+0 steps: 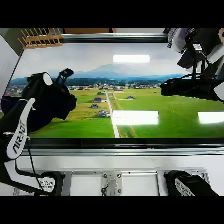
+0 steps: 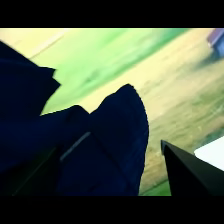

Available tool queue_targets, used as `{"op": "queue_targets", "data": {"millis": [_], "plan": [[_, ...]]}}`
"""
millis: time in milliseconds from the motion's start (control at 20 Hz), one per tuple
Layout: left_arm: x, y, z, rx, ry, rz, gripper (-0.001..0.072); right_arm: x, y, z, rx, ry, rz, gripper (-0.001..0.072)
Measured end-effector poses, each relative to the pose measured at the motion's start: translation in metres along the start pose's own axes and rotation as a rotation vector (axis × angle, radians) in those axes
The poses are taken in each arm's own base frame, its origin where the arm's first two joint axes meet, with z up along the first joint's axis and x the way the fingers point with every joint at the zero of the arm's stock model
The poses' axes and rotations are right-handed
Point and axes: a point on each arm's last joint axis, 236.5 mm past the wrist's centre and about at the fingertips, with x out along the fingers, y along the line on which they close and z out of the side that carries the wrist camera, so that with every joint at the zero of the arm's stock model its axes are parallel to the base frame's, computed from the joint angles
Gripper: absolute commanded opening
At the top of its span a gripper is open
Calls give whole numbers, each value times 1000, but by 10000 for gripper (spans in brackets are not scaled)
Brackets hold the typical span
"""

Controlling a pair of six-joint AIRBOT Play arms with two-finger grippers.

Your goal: Fold the clothes and pants, and hang the long-sleeved shirts on hangers.

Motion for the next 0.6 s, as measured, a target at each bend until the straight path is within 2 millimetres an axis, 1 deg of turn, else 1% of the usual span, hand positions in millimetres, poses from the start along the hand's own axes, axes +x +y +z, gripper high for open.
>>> {"op": "queue_targets", "data": {"millis": [50, 100, 150, 200, 250, 350, 450, 500, 600], "plan": [[7, -2, -3, 14, 20, -10, 705, 0, 0, 0, 0, 0, 0, 12], [12, -4, -6, 19, 33, -17, 647, 0, 0, 0, 0, 0, 0, 13], [15, -5, -7, 21, 43, -23, 459, 0, 0, 0, 0, 0, 0, 12], [17, -6, -9, 15, 51, -26, 222, 0, 0, 0, 0, 0, 0, 13], [19, -8, -11, -6, 65, -34, 24, 0, 0, 0, 0, 0, 0, 12], [19, -17, -14, -38, 95, -54, 10, 0, 0, 0, 0, 0, 0, 13], [9, -35, -10, -26, 131, -83, 10, 0, 0, 0, 0, 0, 0, 12], [0, -45, -3, -6, 139, -92, 10, 0, 0, 0, 0, 0, 0, 12], [-33, -74, 25, 65, 103, -95, 10, 1, -1, 2, 1, -7, -1, 12]]}}
